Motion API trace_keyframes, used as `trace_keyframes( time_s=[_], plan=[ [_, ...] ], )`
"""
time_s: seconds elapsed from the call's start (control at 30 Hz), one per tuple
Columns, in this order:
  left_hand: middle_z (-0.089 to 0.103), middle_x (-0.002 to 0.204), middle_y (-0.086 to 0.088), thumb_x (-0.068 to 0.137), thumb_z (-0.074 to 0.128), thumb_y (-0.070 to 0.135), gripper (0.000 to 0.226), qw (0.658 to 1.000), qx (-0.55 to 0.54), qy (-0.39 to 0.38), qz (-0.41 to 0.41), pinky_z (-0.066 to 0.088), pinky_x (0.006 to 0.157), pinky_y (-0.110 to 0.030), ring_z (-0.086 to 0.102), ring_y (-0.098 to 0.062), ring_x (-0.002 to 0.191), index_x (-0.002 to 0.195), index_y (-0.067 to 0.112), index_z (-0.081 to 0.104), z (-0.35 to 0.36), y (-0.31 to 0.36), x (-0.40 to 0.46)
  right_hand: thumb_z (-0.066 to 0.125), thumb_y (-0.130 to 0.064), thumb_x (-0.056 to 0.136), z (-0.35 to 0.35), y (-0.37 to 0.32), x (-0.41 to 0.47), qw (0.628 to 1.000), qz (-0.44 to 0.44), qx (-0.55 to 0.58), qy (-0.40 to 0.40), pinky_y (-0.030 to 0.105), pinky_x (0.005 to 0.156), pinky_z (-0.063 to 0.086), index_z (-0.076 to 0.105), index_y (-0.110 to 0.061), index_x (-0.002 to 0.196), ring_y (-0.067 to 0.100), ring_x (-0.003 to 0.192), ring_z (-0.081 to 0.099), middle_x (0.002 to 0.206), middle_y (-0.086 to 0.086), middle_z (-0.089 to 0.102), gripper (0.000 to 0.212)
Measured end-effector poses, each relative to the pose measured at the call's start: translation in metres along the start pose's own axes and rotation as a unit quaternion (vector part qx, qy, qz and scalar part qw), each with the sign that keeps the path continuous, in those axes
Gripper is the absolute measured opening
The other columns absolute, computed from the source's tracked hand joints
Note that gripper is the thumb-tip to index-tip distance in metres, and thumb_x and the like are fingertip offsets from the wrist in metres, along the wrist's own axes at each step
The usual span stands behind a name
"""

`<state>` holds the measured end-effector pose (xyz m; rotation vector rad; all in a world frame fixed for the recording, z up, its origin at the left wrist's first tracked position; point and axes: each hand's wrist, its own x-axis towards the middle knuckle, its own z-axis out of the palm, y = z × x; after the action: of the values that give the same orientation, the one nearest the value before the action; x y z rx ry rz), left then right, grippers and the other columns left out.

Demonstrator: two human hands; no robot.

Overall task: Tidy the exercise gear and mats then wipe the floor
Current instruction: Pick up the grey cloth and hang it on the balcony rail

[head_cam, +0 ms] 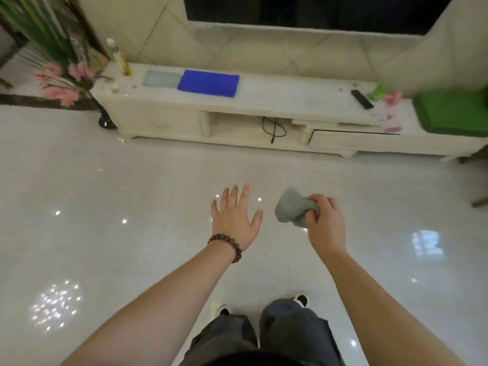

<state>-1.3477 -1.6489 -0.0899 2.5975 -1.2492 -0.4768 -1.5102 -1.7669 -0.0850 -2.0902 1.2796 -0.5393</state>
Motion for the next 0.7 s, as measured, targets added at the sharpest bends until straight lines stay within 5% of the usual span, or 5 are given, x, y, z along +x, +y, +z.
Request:
trace_keyframes(
  time_s=[0.33,0.7],
  plan=[
    [0.012,0.161,-0.004,0.096,0.029,0.054,0.068,0.968,0.018,-0.072,0.241,0.005,0.119,-0.050,0.003,-0.021,0.148,0.154,0.025,0.005,0.069,0.270,0.017,0.048,-0.006,0.090,-0.184,0.163,-0.035,0.964,0.177,-0.006,0.200,0.024,0.071,0.036,0.060,-0.014,0.111,0.014,0.086,0.046,0.105,-0.003,0.050,0.026],
    [0.011,0.161,-0.004,0.097,0.029,0.054,0.069,0.889,0.046,-0.123,0.438,0.006,0.119,-0.048,0.004,-0.020,0.148,0.153,0.027,0.000,0.151,0.546,-0.038,0.050,-0.009,0.090,-0.379,0.336,-0.105,0.868,0.318,-0.026,0.380,0.028,0.071,0.036,0.060,-0.014,0.109,0.015,0.089,0.046,0.104,0.000,0.051,0.022]
  ],
)
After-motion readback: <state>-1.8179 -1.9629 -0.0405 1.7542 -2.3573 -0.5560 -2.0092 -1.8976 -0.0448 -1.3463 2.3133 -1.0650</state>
